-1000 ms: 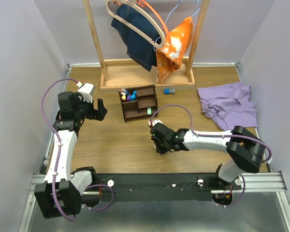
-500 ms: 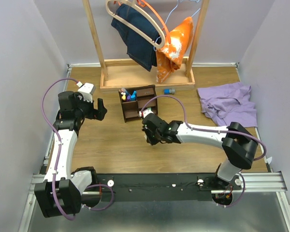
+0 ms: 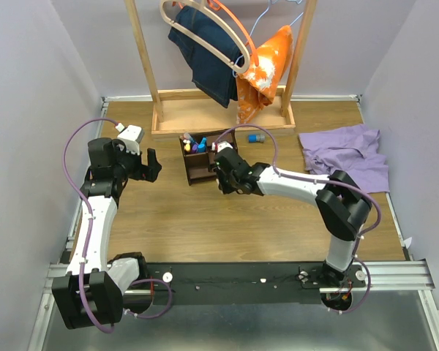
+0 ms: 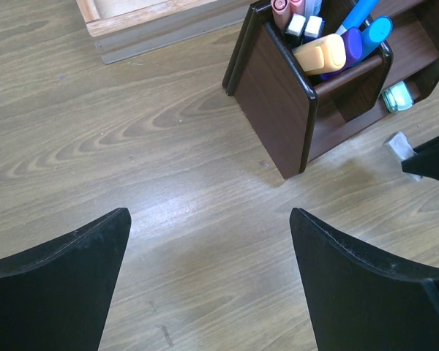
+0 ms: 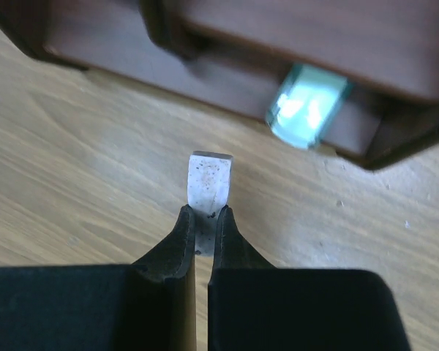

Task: Sort the stationery into containers
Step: Place the stationery in the storage box.

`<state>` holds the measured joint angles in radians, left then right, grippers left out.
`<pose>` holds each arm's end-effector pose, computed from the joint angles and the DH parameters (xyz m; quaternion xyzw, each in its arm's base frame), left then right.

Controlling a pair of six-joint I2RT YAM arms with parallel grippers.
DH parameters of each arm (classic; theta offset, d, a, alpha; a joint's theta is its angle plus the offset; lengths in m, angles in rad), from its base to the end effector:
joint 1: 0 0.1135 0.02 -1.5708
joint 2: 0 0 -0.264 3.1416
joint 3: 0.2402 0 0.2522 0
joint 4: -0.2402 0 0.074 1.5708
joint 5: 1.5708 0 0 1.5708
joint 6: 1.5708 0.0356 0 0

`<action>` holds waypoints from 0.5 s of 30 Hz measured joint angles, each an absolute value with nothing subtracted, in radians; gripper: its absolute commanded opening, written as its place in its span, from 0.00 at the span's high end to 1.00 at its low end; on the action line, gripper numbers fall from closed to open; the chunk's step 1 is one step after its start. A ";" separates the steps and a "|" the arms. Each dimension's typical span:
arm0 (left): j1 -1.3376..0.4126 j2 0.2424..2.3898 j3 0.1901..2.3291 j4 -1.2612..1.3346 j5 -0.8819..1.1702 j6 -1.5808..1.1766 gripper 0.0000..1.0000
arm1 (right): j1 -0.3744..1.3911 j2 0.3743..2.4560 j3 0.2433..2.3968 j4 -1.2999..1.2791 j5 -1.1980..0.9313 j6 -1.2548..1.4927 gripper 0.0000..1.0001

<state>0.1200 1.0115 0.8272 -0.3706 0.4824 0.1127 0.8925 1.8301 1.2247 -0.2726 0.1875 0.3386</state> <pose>0.2218 0.0101 0.2958 0.1131 0.8489 -0.1525 0.4933 0.2517 0.3017 0.1948 -0.2255 0.9095 0.1233 0.3268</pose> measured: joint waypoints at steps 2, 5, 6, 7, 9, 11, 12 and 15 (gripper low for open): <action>0.120 1.011 0.827 -0.369 0.482 0.112 0.01 | 0.893 1.842 1.250 -0.261 0.190 0.337 0.99; 0.120 1.011 0.827 -0.368 0.482 0.112 0.01 | 0.893 1.856 1.279 -0.252 0.193 0.332 0.99; 0.120 1.011 0.827 -0.368 0.482 0.112 0.01 | 0.892 1.864 1.292 -0.251 0.195 0.331 0.99; 0.120 1.011 0.827 -0.368 0.482 0.112 0.01 | 0.890 1.871 1.301 -0.248 0.196 0.330 0.99; 0.120 1.011 0.827 -0.368 0.482 0.112 0.01 | 0.886 1.893 1.328 -0.241 0.199 0.328 0.99; 0.120 1.011 0.827 -0.368 0.482 0.112 0.01 | 0.878 1.911 1.346 -0.236 0.203 0.327 0.99; 0.120 1.011 0.827 -0.368 0.482 0.112 0.01 | 0.874 1.921 1.355 -0.234 0.205 0.325 0.99; 0.120 1.011 0.827 -0.368 0.482 0.112 0.01 | 0.859 1.940 1.373 -0.228 0.215 0.319 0.99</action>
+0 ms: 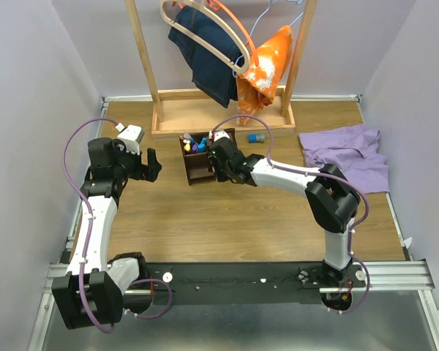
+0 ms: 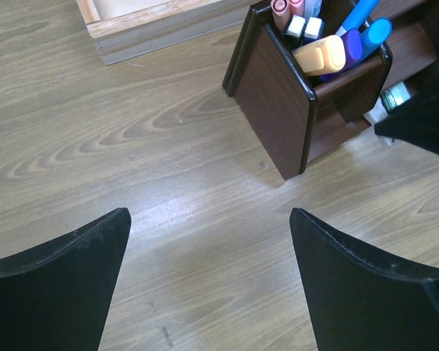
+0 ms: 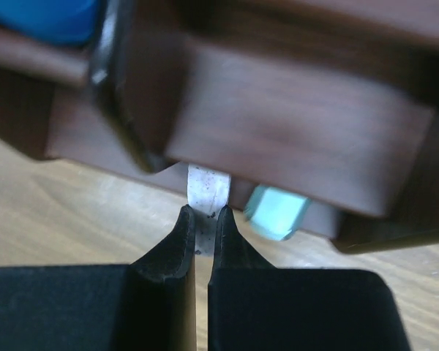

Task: Sort the stationery into containers
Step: Place the stationery in the storage box.

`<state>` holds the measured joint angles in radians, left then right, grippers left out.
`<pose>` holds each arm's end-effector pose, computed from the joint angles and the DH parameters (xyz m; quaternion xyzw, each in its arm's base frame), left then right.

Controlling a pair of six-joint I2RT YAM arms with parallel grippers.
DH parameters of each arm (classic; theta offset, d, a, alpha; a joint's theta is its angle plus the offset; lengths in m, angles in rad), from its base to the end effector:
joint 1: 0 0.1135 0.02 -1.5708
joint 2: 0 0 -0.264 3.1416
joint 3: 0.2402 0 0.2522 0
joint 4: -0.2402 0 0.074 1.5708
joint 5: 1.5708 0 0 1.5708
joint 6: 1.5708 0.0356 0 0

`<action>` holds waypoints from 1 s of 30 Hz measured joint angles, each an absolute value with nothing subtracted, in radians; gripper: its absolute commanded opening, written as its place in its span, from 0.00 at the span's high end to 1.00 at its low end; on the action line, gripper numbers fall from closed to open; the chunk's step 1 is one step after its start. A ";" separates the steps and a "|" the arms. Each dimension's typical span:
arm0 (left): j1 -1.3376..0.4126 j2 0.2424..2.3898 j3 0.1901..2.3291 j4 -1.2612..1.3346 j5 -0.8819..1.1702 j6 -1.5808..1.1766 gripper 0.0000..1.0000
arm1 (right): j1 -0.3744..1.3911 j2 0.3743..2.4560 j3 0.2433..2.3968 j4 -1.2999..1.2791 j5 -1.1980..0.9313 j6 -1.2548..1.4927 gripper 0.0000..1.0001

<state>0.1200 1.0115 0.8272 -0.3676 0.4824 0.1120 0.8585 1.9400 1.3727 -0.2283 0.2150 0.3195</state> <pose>0.2220 0.0101 0.2960 0.1131 0.8482 -0.1523 0.4945 0.2869 0.3207 0.2010 -0.2060 0.8980 0.1262 0.3676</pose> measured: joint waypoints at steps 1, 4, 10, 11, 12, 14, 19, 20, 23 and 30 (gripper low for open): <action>0.120 1.011 0.827 -0.367 0.482 0.112 0.01 | 0.854 1.944 1.377 -0.226 0.220 0.318 0.99; 0.120 1.011 0.827 -0.367 0.483 0.109 0.01 | 0.842 1.953 1.392 -0.224 0.228 0.312 0.99; 0.120 1.011 0.826 -0.367 0.482 0.104 0.01 | 0.837 1.954 1.402 -0.218 0.235 0.312 0.98; 0.120 1.011 0.826 -0.367 0.482 0.103 0.01 | 0.837 1.955 1.402 -0.217 0.235 0.312 0.98; 0.120 1.011 0.826 -0.367 0.482 0.101 0.01 | 0.837 1.957 1.402 -0.215 0.235 0.312 0.98; 0.120 1.011 0.826 -0.367 0.482 0.099 0.01 | 0.837 1.963 1.404 -0.210 0.236 0.312 0.95; 0.120 1.011 0.826 -0.367 0.482 0.099 0.01 | 0.837 1.981 1.419 -0.204 0.241 0.315 0.54; 0.120 1.011 0.826 -0.367 0.482 0.099 0.01 | 0.837 1.983 1.421 -0.202 0.243 0.313 0.53; 0.120 1.011 0.826 -0.367 0.482 0.099 0.01 | 0.839 1.986 1.421 -0.203 0.243 0.313 0.00; 0.120 1.011 0.826 -0.362 0.483 0.084 0.01 | 0.840 1.985 1.421 -0.197 0.250 0.313 0.00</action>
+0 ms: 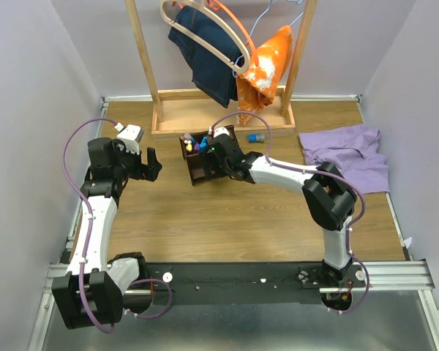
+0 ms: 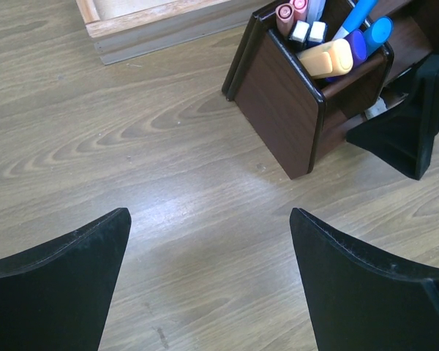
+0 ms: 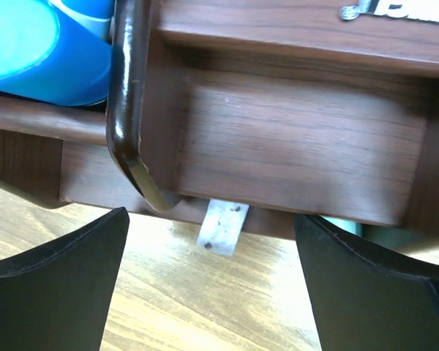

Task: Sort the stationery into containers
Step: Place the stationery in the storage box.

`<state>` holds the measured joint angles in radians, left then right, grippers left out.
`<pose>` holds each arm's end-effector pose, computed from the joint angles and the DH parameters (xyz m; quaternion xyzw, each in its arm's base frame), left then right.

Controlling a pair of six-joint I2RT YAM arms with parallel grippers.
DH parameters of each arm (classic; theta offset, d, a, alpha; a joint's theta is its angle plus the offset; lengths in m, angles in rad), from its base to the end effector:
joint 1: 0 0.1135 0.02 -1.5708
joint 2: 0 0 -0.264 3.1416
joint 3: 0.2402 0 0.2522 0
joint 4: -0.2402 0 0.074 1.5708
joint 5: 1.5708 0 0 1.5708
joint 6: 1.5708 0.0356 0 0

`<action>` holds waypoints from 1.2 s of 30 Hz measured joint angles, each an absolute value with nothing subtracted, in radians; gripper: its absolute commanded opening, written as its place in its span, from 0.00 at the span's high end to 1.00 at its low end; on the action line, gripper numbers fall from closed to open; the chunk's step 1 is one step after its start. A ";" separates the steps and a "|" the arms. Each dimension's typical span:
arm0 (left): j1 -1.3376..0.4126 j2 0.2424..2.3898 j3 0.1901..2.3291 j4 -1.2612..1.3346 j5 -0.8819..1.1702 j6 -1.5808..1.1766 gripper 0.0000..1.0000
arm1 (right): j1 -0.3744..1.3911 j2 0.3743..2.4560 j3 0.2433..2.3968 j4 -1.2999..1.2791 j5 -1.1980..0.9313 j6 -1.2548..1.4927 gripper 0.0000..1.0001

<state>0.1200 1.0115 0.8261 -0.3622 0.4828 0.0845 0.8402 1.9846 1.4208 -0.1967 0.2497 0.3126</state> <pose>0.2222 0.0101 0.2961 0.1020 0.8486 -0.1588 0.4942 0.3028 0.3247 0.2002 -0.1904 0.8931 0.1172 0.3903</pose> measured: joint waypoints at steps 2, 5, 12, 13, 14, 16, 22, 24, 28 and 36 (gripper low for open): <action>0.120 1.011 0.826 -0.360 0.483 0.081 0.01 | 0.839 1.970 1.414 -0.197 0.250 0.313 0.00; 0.120 1.011 0.826 -0.360 0.483 0.077 0.01 | 0.838 1.934 1.391 -0.196 0.249 0.313 0.00; 0.120 1.011 0.826 -0.359 0.483 0.055 0.01 | 0.838 1.838 1.328 -0.201 0.215 0.317 0.09; 0.120 1.011 0.826 -0.359 0.483 0.052 0.01 | 0.838 1.828 1.315 -0.201 0.204 0.317 0.20; 0.120 1.011 0.826 -0.359 0.483 0.051 0.01 | 0.838 1.820 1.302 -0.204 0.193 0.317 0.33; 0.120 1.011 0.826 -0.358 0.483 0.048 0.01 | 0.838 1.809 1.281 -0.204 0.170 0.323 0.79; 0.120 1.011 0.826 -0.358 0.483 0.048 0.01 | 0.838 1.808 1.248 -0.210 0.139 0.339 0.94; 0.120 1.011 0.826 -0.358 0.483 0.048 0.01 | 0.838 1.809 1.248 -0.208 0.139 0.339 0.94; 0.120 1.011 0.826 -0.358 0.483 0.049 0.01 | 0.838 1.839 1.258 -0.202 0.139 0.339 0.95; 0.120 1.012 0.826 -0.358 0.482 0.060 0.01 | 0.838 1.921 1.307 -0.203 0.143 0.337 0.96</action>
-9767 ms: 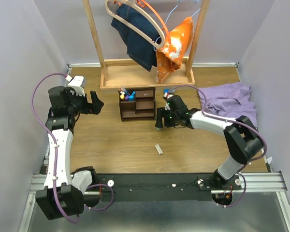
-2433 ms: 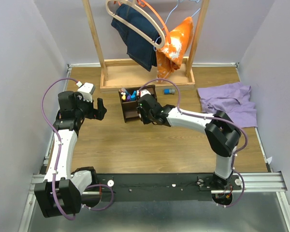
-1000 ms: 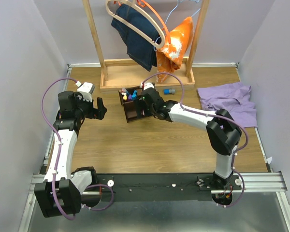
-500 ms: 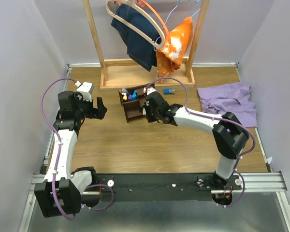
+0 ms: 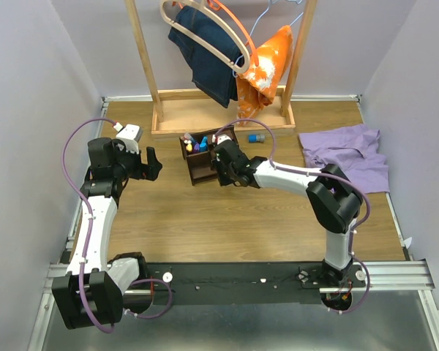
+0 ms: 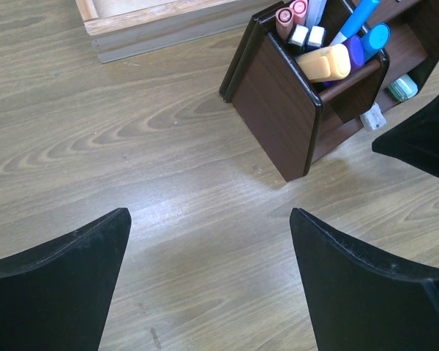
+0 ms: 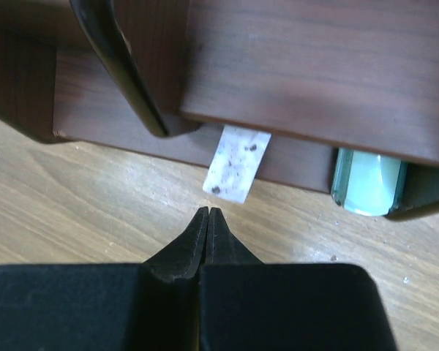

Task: Sort the stationery into containers
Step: Place the stationery in the storage box.

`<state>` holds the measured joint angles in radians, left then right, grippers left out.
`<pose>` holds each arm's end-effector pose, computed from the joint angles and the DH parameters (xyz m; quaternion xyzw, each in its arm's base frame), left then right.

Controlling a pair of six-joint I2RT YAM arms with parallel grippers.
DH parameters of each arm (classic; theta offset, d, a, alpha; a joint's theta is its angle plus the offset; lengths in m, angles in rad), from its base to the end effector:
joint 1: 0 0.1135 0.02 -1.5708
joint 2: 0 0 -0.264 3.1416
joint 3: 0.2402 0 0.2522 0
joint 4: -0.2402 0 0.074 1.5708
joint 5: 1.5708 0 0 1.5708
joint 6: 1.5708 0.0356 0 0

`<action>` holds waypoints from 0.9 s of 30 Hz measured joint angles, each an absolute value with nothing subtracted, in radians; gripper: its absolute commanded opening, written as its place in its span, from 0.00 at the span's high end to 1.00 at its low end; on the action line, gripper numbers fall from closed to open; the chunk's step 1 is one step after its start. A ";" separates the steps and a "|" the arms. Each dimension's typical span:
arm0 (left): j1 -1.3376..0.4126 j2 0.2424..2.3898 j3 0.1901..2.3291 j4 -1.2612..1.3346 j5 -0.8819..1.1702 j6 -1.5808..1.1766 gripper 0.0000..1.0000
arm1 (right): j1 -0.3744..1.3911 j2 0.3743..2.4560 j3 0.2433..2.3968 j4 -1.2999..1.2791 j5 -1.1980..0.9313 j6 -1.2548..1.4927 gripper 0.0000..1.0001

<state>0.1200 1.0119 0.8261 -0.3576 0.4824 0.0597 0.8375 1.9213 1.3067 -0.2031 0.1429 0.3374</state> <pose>0.2226 0.0102 0.2965 0.0918 0.8489 -0.1644 0.4939 0.2849 0.3087 0.1895 -0.2041 0.9052 0.1480 0.3421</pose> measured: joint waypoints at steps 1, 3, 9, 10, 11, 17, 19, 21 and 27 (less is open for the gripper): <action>0.120 1.012 0.826 -0.358 0.482 0.060 0.01 | 0.837 1.926 1.312 -0.203 0.144 0.336 0.96; 0.120 1.012 0.826 -0.358 0.482 0.060 0.01 | 0.836 1.933 1.326 -0.204 0.145 0.332 0.96; 0.120 1.017 0.826 -0.350 0.482 0.059 0.01 | 0.826 1.934 1.350 -0.203 0.162 0.316 0.96; 0.120 1.018 0.826 -0.345 0.482 0.057 0.01 | 0.825 1.934 1.350 -0.203 0.164 0.313 0.96; 0.120 1.019 0.826 -0.342 0.482 0.056 0.01 | 0.824 1.934 1.350 -0.203 0.166 0.313 0.96; 0.120 1.021 0.826 -0.337 0.482 0.054 0.01 | 0.814 1.934 1.349 -0.202 0.180 0.307 0.96; 0.120 1.021 0.826 -0.337 0.482 0.052 0.01 | 0.808 1.934 1.346 -0.197 0.187 0.305 0.96; 0.120 1.021 0.826 -0.337 0.483 0.051 0.01 | 0.803 1.934 1.339 -0.189 0.191 0.303 0.96; 0.120 1.020 0.826 -0.338 0.483 0.043 0.01 | 0.796 1.930 1.334 -0.185 0.164 0.286 0.71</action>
<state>0.1200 1.0203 0.8257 -0.3382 0.4828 0.0433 0.7963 1.9297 1.3342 -0.1852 0.1638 0.2855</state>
